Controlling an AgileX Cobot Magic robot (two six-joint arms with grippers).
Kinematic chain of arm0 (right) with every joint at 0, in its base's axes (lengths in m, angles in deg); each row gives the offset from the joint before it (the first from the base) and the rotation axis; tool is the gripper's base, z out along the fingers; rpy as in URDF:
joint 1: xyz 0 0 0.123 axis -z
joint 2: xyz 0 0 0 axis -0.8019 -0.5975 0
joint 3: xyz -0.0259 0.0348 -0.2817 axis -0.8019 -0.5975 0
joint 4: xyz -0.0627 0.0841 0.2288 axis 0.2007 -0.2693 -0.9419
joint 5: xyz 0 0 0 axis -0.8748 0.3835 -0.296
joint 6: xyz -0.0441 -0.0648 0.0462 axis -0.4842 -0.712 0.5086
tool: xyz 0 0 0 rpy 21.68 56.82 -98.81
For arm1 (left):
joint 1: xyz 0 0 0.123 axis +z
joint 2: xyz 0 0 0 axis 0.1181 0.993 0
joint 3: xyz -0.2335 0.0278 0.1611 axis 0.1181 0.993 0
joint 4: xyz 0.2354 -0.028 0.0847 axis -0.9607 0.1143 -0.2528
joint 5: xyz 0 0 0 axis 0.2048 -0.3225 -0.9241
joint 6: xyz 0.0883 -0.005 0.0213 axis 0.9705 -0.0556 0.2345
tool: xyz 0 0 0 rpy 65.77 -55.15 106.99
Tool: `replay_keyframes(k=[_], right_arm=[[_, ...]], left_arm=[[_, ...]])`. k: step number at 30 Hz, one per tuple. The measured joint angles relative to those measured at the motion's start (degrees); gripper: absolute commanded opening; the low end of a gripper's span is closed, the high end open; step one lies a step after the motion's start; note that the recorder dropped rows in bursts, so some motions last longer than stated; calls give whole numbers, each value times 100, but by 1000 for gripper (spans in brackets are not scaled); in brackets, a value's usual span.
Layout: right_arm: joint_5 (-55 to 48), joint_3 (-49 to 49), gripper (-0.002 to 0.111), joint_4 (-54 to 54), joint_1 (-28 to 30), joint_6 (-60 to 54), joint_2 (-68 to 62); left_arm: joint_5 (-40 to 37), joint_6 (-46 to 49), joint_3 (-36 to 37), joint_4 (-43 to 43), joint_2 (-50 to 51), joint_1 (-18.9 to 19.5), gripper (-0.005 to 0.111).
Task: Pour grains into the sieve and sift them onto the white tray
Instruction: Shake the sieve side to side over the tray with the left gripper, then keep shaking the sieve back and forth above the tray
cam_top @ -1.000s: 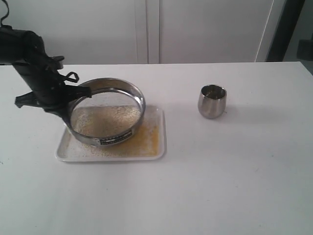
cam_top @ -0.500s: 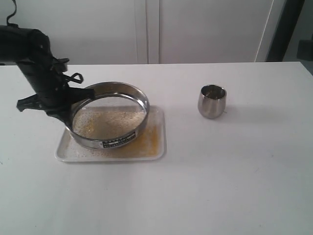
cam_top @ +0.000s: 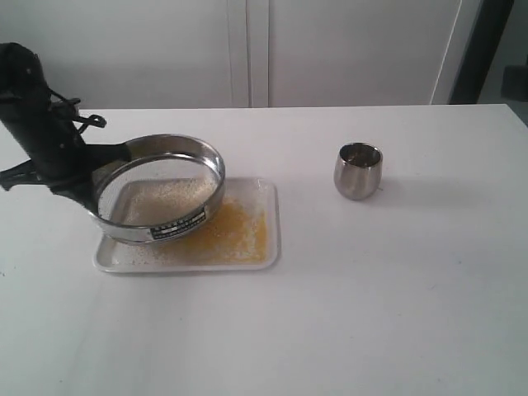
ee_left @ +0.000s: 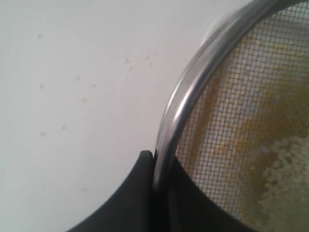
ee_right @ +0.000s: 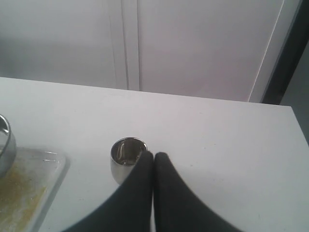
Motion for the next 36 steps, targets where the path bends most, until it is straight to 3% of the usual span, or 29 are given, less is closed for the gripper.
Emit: replay_keyframes(k=[4,8,13,15,16,18,20,23,29,36], right_arm=[[11,0,0,0,0,0,0],[11,0,0,0,0,0,0],[11,0,0,0,0,0,0],[11,0,0,0,0,0,0],[11,0,0,0,0,0,0],[11,0,0,0,0,0,0],[11,0,0,0,0,0,0],[20,0,0,0,0,0,0],[20,0,0,0,0,0,0],[24,0,0,0,0,0,0]], left_arm=[[206,203,0,301,-11,-493,0],[-2,-58,0,124,-55,-204,0],[-58,326,0,-10,-103,-530,0],[-523,26,0,-401,-117,-325,0],[-590,-76,0,-445,-117,-110,0],[-415,216,0,-200,-130,-28,0],[-326,567,0,145,-167,-289,0],[-543,626,0,73,-203,-342,0],[-701,486,0,-56,-316,65,0],[-338,799,0,242,-393,-269,0]])
